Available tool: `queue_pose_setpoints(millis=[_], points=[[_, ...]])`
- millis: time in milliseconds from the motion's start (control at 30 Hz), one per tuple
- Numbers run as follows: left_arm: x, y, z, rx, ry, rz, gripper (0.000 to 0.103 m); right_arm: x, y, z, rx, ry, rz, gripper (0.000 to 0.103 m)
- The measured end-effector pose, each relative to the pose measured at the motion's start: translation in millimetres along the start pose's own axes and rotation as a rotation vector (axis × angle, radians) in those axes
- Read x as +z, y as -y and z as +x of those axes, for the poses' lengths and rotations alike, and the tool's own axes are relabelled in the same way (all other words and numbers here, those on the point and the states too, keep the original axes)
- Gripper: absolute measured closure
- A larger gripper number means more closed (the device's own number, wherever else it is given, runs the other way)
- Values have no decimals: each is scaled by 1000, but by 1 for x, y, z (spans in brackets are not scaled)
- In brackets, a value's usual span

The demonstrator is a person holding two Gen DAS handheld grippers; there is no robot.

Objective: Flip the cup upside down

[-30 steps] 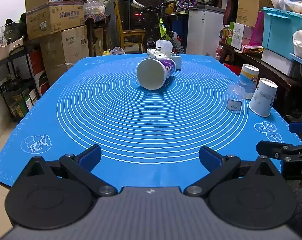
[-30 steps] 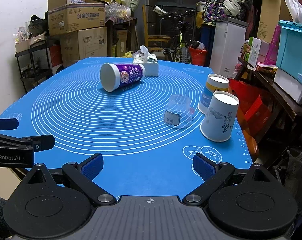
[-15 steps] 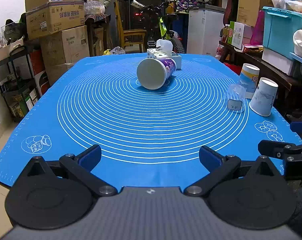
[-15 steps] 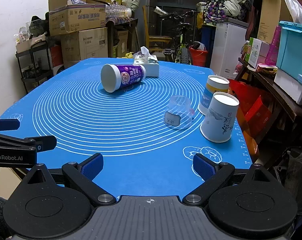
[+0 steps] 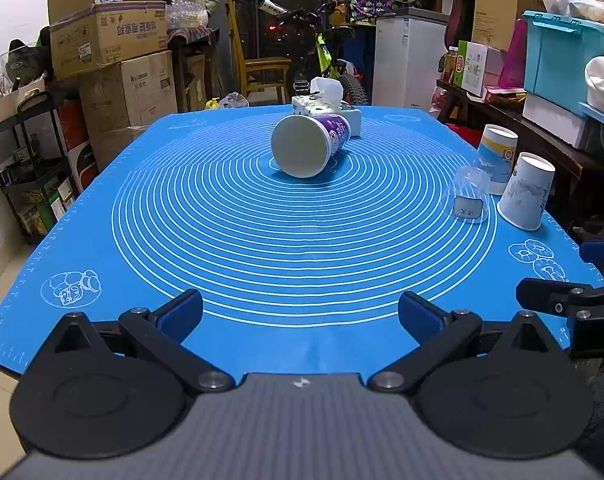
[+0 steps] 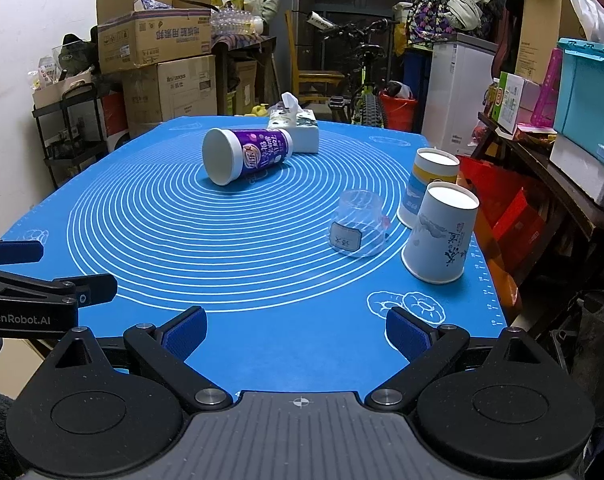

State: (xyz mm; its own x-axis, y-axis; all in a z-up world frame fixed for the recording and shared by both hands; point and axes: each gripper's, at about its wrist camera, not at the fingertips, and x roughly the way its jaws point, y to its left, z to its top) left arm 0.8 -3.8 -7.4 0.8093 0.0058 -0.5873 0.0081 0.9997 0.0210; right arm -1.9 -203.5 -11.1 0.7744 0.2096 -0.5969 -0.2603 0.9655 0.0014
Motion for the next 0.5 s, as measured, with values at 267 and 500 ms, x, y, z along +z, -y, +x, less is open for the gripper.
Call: queue_pose_setpoints(millis=[267, 500], points=[[0, 0, 0, 0, 0, 0, 0, 0, 0, 0, 1, -1, 0, 7], [0, 0, 0, 3, -2, 3, 0, 0, 0, 0, 1, -1, 0, 7]])
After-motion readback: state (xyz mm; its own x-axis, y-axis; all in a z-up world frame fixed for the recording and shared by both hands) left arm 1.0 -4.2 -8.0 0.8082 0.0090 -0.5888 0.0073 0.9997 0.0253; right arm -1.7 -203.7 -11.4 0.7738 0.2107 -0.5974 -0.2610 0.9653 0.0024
